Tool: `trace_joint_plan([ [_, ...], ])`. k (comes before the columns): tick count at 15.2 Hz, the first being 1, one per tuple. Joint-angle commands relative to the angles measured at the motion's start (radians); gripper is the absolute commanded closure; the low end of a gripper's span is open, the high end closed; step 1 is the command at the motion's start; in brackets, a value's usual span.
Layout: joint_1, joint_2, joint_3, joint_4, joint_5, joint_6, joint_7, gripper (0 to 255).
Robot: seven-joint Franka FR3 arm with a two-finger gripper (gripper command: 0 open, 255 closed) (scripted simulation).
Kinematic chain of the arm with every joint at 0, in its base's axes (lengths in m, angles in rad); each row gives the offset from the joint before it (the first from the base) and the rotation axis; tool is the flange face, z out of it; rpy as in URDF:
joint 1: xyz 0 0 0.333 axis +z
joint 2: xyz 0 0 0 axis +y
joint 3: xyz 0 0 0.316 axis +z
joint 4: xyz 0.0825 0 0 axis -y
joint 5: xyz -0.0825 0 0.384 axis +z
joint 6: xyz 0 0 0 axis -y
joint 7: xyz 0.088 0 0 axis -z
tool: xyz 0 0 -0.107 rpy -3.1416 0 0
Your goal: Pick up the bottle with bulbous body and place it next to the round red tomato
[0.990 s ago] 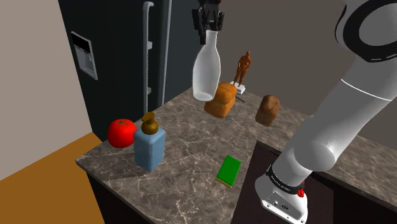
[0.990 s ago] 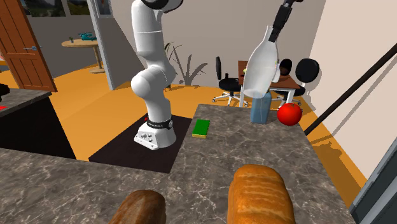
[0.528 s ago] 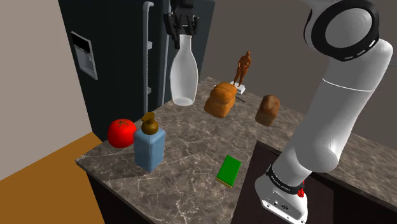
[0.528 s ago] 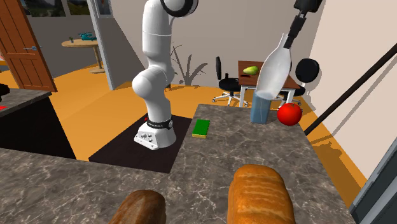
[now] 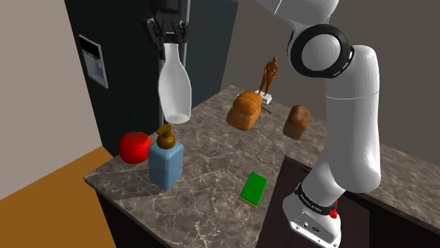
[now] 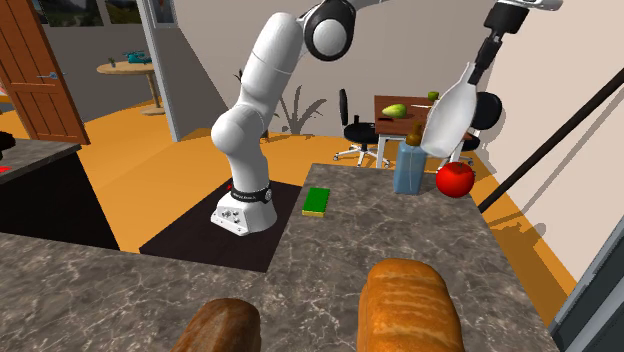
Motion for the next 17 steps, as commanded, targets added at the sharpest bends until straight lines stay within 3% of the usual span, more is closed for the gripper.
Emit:
trace_joint_plan([
  [1, 0.006, 0.015, 0.001, -0.008, -0.001, 0.025, 0.006, 255],
  [8, -0.016, -0.069, 0.001, -0.242, 0.011, 0.175, -0.004, 255],
  [17, -0.029, -0.114, 0.000, -0.435, 0.018, 0.323, -0.015, 255],
])
